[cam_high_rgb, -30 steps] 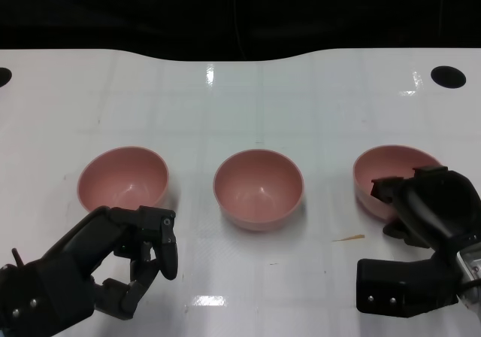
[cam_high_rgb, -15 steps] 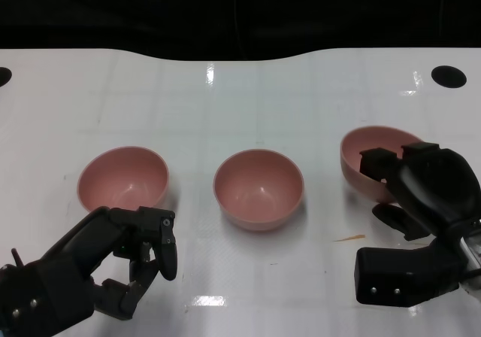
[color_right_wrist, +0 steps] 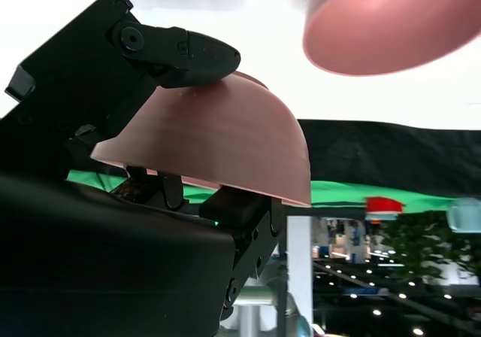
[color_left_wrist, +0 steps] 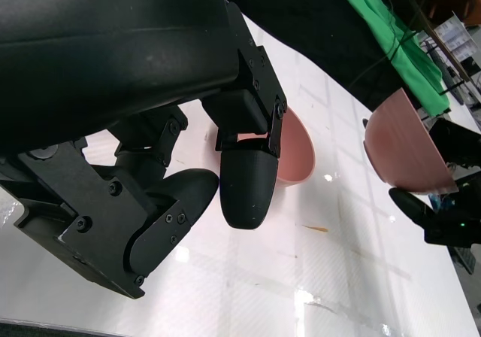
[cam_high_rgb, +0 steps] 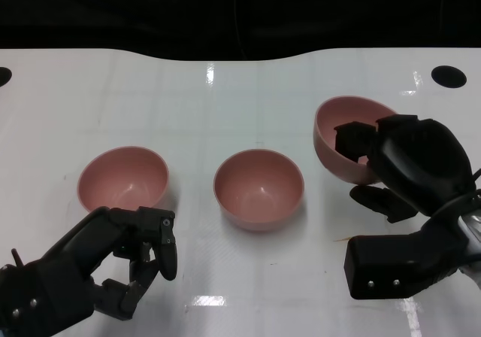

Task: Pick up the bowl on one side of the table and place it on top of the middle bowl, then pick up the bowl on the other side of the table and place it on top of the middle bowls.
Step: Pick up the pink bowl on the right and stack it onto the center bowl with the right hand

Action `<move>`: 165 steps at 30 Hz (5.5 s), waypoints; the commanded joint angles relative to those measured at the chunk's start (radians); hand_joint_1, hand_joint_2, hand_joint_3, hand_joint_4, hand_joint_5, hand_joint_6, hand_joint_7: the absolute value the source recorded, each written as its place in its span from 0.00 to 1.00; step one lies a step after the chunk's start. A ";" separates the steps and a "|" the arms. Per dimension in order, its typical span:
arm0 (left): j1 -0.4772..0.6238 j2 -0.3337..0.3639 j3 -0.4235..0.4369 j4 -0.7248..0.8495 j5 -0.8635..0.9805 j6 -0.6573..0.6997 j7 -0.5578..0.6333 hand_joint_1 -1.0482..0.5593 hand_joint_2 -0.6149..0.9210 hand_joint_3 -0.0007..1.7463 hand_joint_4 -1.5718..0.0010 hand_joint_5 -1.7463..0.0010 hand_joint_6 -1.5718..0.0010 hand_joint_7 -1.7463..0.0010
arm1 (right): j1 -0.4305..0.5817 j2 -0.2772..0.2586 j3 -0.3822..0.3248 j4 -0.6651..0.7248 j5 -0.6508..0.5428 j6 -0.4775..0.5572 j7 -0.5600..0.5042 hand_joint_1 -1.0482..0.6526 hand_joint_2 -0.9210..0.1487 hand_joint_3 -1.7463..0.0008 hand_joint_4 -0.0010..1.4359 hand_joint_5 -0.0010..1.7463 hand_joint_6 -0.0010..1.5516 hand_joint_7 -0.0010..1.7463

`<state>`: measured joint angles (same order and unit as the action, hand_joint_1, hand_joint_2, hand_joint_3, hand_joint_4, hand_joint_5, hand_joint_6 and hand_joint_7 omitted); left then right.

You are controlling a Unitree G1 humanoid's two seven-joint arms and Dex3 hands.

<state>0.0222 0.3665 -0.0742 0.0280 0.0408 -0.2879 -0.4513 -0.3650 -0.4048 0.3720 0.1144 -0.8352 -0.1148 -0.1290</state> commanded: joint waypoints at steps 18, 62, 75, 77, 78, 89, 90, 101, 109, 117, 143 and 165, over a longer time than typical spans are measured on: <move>-0.004 0.009 0.000 -0.016 0.011 0.021 0.003 0.60 0.62 0.84 0.45 0.00 0.49 0.09 | -0.106 0.124 0.075 0.012 -0.052 -0.060 0.020 0.49 0.48 0.44 0.68 1.00 0.50 0.89; -0.010 -0.004 -0.016 -0.023 0.029 0.002 0.002 0.60 0.60 0.86 0.43 0.00 0.48 0.10 | -0.227 0.266 0.217 0.423 -0.104 -0.080 -0.148 0.45 0.29 0.62 0.63 0.74 0.62 0.42; -0.008 -0.004 -0.017 -0.031 0.028 0.000 0.000 0.60 0.60 0.85 0.44 0.00 0.48 0.10 | -0.234 0.268 0.245 0.449 -0.104 -0.036 -0.087 0.31 0.00 0.95 0.39 0.25 0.44 0.00; -0.006 -0.003 -0.016 -0.034 0.032 0.006 0.002 0.60 0.60 0.85 0.44 0.01 0.48 0.10 | -0.234 0.268 0.247 0.453 -0.103 -0.037 -0.088 0.29 0.00 0.95 0.37 0.24 0.43 0.00; -0.006 -0.002 -0.016 -0.032 0.030 0.005 0.001 0.60 0.60 0.85 0.44 0.01 0.48 0.10 | -0.234 0.268 0.250 0.457 -0.105 -0.037 -0.091 0.29 0.00 0.94 0.37 0.24 0.42 0.00; -0.011 0.000 -0.015 -0.018 0.027 -0.005 -0.003 0.60 0.63 0.82 0.45 0.00 0.49 0.10 | -0.221 0.236 0.271 0.419 -0.116 -0.032 -0.070 0.28 0.00 0.93 0.37 0.24 0.42 0.00; -0.011 0.001 -0.015 -0.016 0.029 -0.007 -0.002 0.60 0.63 0.82 0.45 0.00 0.49 0.10 | -0.219 0.230 0.271 0.410 -0.116 -0.032 -0.063 0.28 0.00 0.93 0.36 0.24 0.42 0.00; -0.011 0.002 -0.012 -0.022 0.022 0.012 -0.004 0.60 0.63 0.82 0.45 0.00 0.49 0.10 | -0.182 0.171 0.255 0.264 -0.101 -0.010 0.083 0.22 0.00 0.88 0.24 0.20 0.31 0.00; -0.013 0.003 -0.011 -0.013 0.019 0.005 -0.006 0.58 0.63 0.82 0.44 0.00 0.50 0.09 | -0.155 0.150 0.247 0.166 -0.106 0.030 0.173 0.17 0.00 0.85 0.13 0.17 0.22 0.00; -0.009 0.002 -0.009 -0.022 0.020 0.019 -0.003 0.56 0.62 0.83 0.44 0.00 0.49 0.09 | -0.127 0.128 0.248 0.115 -0.130 0.023 0.151 0.15 0.00 0.84 0.12 0.19 0.21 0.00; -0.010 0.007 -0.009 -0.020 0.019 0.010 -0.006 0.56 0.62 0.83 0.44 0.00 0.49 0.09 | -0.054 0.141 0.278 0.192 -0.225 0.050 0.007 0.18 0.00 0.84 0.00 0.26 0.16 0.00; -0.011 0.003 -0.009 -0.014 0.011 0.010 -0.007 0.57 0.62 0.83 0.43 0.00 0.49 0.09 | -0.060 0.149 0.267 0.194 -0.211 0.051 -0.006 0.19 0.00 0.84 0.00 0.27 0.15 0.01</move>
<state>0.0193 0.3572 -0.0879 0.0166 0.0630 -0.2801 -0.4504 -0.4217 -0.2524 0.6495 0.3102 -1.0545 -0.0678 -0.1235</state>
